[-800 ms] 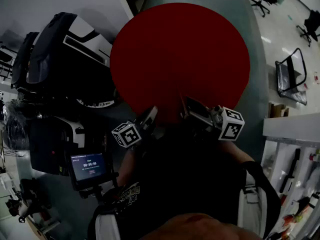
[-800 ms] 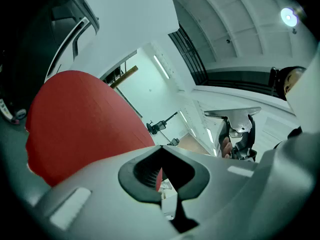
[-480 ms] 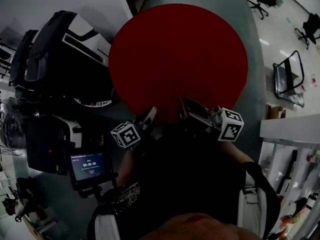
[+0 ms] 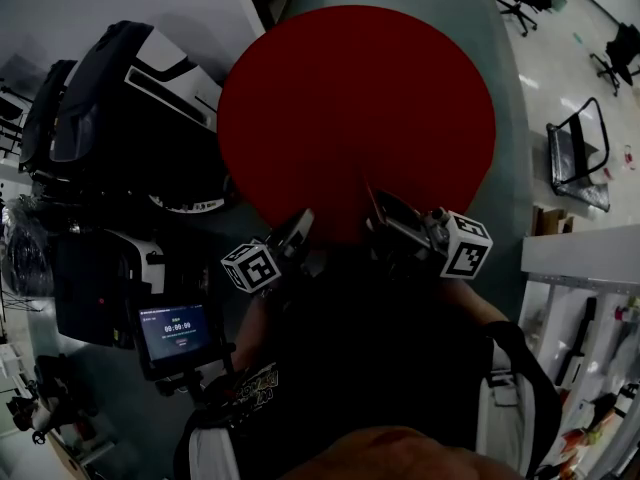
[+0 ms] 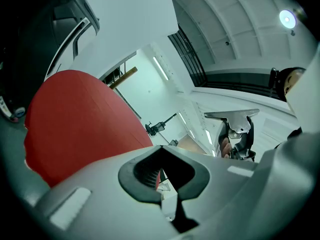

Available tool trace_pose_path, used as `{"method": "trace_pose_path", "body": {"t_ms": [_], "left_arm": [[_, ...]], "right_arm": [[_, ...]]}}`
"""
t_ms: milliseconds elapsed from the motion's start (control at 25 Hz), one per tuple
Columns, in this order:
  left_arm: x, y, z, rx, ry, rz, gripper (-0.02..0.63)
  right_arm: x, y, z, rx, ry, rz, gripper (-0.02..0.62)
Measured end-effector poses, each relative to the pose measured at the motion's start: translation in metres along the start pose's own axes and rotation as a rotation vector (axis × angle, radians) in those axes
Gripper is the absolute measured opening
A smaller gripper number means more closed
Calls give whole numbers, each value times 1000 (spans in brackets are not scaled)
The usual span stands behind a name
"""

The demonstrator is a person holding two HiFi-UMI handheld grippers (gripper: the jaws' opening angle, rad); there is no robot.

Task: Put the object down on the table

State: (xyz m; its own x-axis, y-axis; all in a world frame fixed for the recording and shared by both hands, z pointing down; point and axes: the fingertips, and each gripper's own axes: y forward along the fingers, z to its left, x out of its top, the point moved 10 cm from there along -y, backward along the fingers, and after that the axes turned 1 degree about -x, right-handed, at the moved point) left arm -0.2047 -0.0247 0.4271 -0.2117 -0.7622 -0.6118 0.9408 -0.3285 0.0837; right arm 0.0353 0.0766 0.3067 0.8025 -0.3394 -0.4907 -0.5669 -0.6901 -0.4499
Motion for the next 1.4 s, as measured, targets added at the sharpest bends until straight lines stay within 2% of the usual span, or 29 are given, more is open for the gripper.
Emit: {"method": "trace_pose_path", "body": {"t_ms": [160, 760, 840, 920, 960, 1040, 1120, 1280, 1400], "left_arm": [[-2, 1, -2, -1, 5, 6, 11], [-4, 8, -3, 15, -1, 5, 11], [-1, 10, -4, 16, 11, 1, 11], [3, 13, -6, 14, 28, 3, 11], [4, 15, -6, 13, 32, 5, 11], [3, 16, -5, 14, 24, 3, 11], [-1, 17, -4, 20, 1, -9, 11], [-5, 21, -3, 41, -20, -37, 11], [-12, 24, -4, 69, -33, -52, 11]], "right_arm": [[1, -3, 3, 15, -8, -2, 293], [13, -10, -12, 36, 70, -27, 292], [17, -10, -12, 13, 28, -8, 291], [28, -7, -11, -76, -149, 49, 291], [34, -4, -11, -146, -295, 95, 291], [45, 1, -11, -291, -654, 218, 293], [50, 6, -16, -394, -973, 355, 291], [60, 13, -34, -451, -1351, 566, 291], [59, 15, -52, -427, -1615, 713, 291]]}}
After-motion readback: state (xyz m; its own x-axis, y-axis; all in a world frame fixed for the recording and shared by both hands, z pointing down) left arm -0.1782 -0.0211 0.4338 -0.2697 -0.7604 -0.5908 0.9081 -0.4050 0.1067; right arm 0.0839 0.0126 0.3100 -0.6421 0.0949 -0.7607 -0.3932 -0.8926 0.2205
